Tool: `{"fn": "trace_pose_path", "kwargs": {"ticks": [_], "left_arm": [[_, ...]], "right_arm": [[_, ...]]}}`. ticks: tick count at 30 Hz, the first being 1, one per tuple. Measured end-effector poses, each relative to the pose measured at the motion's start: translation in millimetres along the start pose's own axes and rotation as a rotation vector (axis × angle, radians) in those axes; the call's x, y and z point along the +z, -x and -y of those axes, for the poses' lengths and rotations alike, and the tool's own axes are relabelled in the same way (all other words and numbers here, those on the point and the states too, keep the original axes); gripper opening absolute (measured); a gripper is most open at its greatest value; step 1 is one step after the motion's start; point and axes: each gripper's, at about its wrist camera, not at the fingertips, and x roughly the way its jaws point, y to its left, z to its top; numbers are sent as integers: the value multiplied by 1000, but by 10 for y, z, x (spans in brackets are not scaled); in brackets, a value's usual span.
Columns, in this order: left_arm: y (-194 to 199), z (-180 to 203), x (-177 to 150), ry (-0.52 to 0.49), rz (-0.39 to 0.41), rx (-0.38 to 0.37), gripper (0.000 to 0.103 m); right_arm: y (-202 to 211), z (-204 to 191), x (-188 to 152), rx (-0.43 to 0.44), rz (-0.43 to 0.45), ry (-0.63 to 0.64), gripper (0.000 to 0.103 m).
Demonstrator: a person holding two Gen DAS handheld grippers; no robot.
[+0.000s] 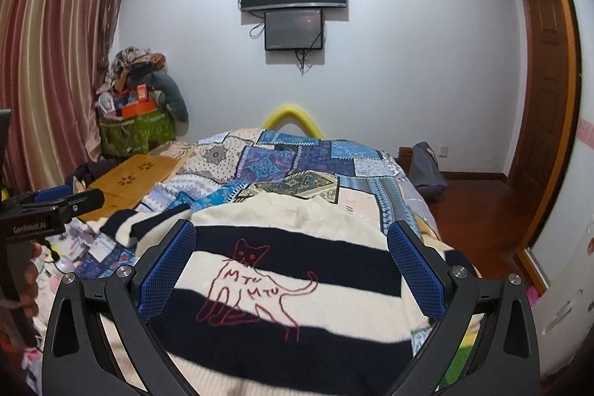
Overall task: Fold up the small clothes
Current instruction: 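Grasp the black-striped sleeve cuff with the left gripper and lift it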
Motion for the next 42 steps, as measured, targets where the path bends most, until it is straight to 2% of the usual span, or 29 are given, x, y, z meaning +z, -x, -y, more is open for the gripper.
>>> {"fn": "trace_pose_path", "kwargs": {"ticks": [4,9,14,18,23,29,32,33,34,36,39,42], "left_arm": [[-423,-461,5,70,-86,70,103],[-958,-1070,-77,198,-201,108,103],[-1526,-1648,-233,344,-335,139,95],[-1856,-1940,-373,436,-411,177,88],[-2128,-2167,-494,534,-445,173,84],[-2224,-2153,-411,511,-411,224,82],[-2249,-2139,-367,491,-407,268,62],[-2270,-2126,-346,475,-407,277,47],[-2276,-2113,-323,459,-408,278,27],[-2302,-2104,-298,451,-423,230,8],[-2281,-2023,-227,408,-428,220,7],[-2187,-1845,-81,353,-397,197,6]], "right_arm": [[-267,-25,-7,8,-32,33,102],[-580,-41,-18,12,-92,56,102],[-798,-26,-64,5,-140,72,102],[-916,-1,-93,4,-172,88,102],[-1012,39,-139,9,-202,96,102],[-1100,124,-175,35,-246,69,99],[-1130,147,-184,43,-258,55,93],[-1124,163,-187,45,-260,52,93],[-1117,178,-190,47,-262,48,92],[-1108,204,-188,53,-264,44,90],[-1103,203,-187,58,-263,43,86],[-1072,226,-171,57,-258,45,86]]}}
